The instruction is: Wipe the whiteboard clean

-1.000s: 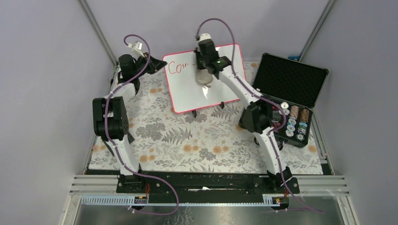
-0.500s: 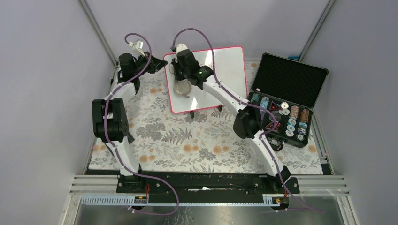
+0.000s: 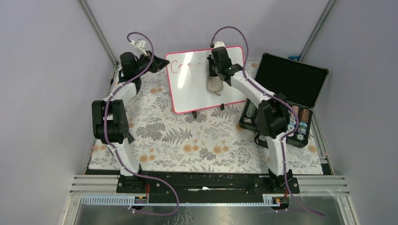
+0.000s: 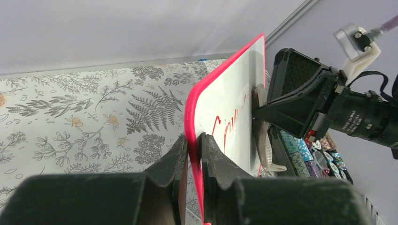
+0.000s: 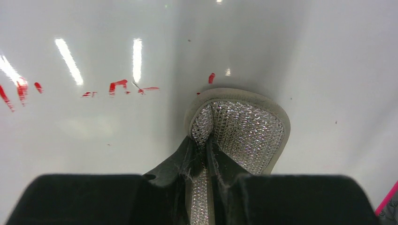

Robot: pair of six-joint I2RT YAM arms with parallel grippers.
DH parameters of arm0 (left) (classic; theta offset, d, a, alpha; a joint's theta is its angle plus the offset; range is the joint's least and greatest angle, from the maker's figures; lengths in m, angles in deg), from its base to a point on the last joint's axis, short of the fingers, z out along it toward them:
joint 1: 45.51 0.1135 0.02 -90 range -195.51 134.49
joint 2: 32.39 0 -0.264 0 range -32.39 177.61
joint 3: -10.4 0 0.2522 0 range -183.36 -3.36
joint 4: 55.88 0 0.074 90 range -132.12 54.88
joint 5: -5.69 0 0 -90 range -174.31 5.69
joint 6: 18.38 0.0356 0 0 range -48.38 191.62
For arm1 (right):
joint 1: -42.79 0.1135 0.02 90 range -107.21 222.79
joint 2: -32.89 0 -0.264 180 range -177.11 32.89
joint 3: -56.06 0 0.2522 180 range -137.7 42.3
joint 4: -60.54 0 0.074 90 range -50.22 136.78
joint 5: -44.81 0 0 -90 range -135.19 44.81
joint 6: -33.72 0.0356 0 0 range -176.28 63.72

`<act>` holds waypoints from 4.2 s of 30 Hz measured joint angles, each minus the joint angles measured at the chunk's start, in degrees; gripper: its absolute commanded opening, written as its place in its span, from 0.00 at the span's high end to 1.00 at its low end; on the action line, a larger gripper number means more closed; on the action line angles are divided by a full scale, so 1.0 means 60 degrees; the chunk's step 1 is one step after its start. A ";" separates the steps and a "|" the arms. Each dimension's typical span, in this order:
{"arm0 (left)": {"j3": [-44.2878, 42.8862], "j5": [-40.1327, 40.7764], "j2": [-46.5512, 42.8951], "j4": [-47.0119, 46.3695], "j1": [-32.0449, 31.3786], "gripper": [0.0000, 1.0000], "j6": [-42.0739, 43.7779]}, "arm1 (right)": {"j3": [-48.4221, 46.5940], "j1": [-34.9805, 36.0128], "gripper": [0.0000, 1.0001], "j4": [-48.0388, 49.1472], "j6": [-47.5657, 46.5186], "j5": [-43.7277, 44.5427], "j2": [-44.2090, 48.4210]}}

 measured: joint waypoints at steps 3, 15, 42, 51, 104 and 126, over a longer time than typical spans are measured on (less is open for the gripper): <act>0.0000 -0.0004 -0.0058 0.0004 -0.0076 1.00 0.0047 | 0.0324 -0.0095 1.00 0.0266 0.0157 -0.0033 0.0117; 0.0000 0.0175 -0.0131 0.0146 -0.0189 1.00 0.0237 | -0.3974 0.1333 1.00 -0.0969 0.0270 -0.0248 -0.1872; 0.0058 0.0186 -0.0262 0.0106 -0.0321 1.00 0.0441 | -0.4007 0.0750 1.00 -0.0656 0.0208 -0.0331 -0.1851; 0.0058 0.0182 -0.0262 0.0062 -0.0342 1.00 0.0455 | -0.4932 0.0750 1.00 -0.1235 -0.0120 -0.0277 -0.2240; 0.0058 0.0036 -0.0262 0.0415 -0.0189 1.00 0.0572 | -0.5286 0.1701 1.00 -0.0874 -0.0259 -0.0586 -0.2579; 0.0058 0.0109 -0.0262 0.0339 -0.0251 1.00 0.0331 | -0.0302 -0.2036 1.00 0.1585 0.2444 -0.2339 -0.0892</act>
